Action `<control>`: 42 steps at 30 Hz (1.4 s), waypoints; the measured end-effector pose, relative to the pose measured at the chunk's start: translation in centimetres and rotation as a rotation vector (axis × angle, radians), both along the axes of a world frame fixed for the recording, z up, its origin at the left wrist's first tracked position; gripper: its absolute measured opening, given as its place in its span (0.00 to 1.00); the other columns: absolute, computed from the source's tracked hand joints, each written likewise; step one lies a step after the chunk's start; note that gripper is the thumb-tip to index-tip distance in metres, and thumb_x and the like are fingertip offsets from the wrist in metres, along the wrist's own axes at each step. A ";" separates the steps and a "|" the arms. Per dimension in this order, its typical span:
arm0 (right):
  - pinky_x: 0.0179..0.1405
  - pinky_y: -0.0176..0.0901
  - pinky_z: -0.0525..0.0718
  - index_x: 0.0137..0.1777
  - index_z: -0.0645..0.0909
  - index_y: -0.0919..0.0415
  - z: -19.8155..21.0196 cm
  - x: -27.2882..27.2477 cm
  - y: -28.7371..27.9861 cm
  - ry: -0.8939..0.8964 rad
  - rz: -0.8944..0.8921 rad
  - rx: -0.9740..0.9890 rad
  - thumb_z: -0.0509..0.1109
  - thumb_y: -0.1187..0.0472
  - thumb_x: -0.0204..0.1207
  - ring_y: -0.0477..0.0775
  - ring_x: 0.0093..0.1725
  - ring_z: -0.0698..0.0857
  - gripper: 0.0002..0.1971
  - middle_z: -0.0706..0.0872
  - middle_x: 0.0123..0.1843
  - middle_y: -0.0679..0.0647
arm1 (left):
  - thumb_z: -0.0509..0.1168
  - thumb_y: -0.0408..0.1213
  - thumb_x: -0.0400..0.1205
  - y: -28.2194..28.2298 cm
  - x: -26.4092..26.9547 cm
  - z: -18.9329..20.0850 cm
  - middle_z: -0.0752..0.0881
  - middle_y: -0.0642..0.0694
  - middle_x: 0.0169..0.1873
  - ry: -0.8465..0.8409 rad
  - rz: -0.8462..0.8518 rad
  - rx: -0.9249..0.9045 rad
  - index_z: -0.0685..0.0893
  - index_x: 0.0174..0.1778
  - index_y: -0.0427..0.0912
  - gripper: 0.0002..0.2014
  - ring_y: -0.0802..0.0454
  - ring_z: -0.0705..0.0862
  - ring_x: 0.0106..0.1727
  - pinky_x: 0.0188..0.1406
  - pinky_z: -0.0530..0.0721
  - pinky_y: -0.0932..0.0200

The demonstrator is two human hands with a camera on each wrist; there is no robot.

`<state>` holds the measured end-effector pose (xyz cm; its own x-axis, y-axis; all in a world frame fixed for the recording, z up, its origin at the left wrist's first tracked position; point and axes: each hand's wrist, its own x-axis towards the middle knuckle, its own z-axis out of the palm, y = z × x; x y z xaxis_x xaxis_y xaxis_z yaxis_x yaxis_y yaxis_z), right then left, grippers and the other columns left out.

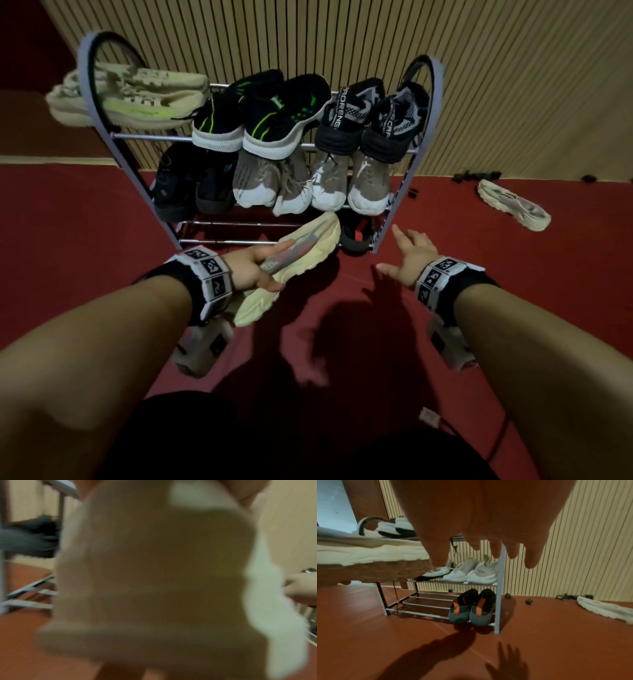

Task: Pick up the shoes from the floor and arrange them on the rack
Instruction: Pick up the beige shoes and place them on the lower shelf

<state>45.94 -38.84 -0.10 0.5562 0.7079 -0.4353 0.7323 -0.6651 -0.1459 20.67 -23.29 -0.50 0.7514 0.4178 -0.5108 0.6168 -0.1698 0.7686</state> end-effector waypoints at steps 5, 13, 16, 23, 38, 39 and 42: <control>0.82 0.61 0.52 0.83 0.39 0.45 2.4 4.2 -2.3 -0.022 -0.019 0.067 0.63 0.39 0.77 0.60 0.84 0.42 0.43 0.45 0.85 0.53 | 0.78 0.39 0.61 -2.0 5.0 2.7 0.68 0.59 0.75 -0.007 -0.025 0.016 0.64 0.75 0.65 0.47 0.57 0.65 0.76 0.77 0.63 0.55; 0.81 0.61 0.53 0.83 0.40 0.45 7.6 12.0 -8.6 -0.087 -0.095 0.108 0.63 0.39 0.77 0.58 0.84 0.43 0.43 0.46 0.85 0.53 | 0.76 0.37 0.67 -7.3 16.6 6.7 0.65 0.59 0.77 -0.033 -0.134 0.057 0.65 0.73 0.72 0.43 0.55 0.60 0.79 0.78 0.61 0.48; 0.82 0.57 0.53 0.83 0.40 0.46 8.8 14.4 -11.1 -0.096 -0.157 0.092 0.63 0.40 0.77 0.59 0.84 0.44 0.43 0.46 0.85 0.54 | 0.76 0.41 0.65 -9.0 20.9 8.0 0.65 0.60 0.78 -0.064 -0.200 0.075 0.65 0.71 0.76 0.43 0.55 0.60 0.79 0.79 0.60 0.47; 0.81 0.62 0.54 0.83 0.41 0.45 8.6 19.0 -15.7 -0.065 -0.356 0.036 0.64 0.39 0.76 0.58 0.84 0.43 0.43 0.45 0.85 0.52 | 0.75 0.45 0.63 -10.0 29.7 9.6 0.62 0.60 0.79 -0.112 -0.296 0.050 0.63 0.69 0.81 0.43 0.55 0.57 0.81 0.80 0.56 0.49; 0.82 0.62 0.53 0.83 0.37 0.43 9.3 26.4 -12.0 -0.117 -0.678 -0.064 0.64 0.38 0.76 0.59 0.84 0.42 0.45 0.45 0.85 0.53 | 0.71 0.41 0.76 -3.8 40.2 8.4 0.44 0.50 0.82 -0.111 -0.408 0.175 0.52 0.78 0.70 0.43 0.43 0.49 0.82 0.79 0.55 0.48; 0.82 0.61 0.52 0.83 0.38 0.44 9.2 27.0 -11.5 -0.125 -0.689 -0.062 0.64 0.38 0.76 0.60 0.84 0.42 0.45 0.45 0.85 0.53 | 0.71 0.42 0.75 -3.6 40.6 7.9 0.44 0.52 0.82 -0.100 -0.381 0.192 0.51 0.77 0.71 0.43 0.42 0.49 0.82 0.80 0.55 0.45; 0.82 0.61 0.52 0.83 0.38 0.44 7.9 29.1 -10.4 -0.162 -0.694 -0.052 0.64 0.39 0.76 0.60 0.84 0.42 0.45 0.46 0.85 0.54 | 0.72 0.44 0.73 -3.3 42.3 5.4 0.44 0.55 0.82 -0.099 -0.323 0.179 0.52 0.75 0.75 0.43 0.43 0.49 0.82 0.80 0.56 0.39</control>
<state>75.01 -49.20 7.83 0.9315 0.1479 -0.3324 0.1476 -0.9887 -0.0264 62.96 -26.55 4.92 0.9011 0.2275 -0.3691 0.4336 -0.4804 0.7624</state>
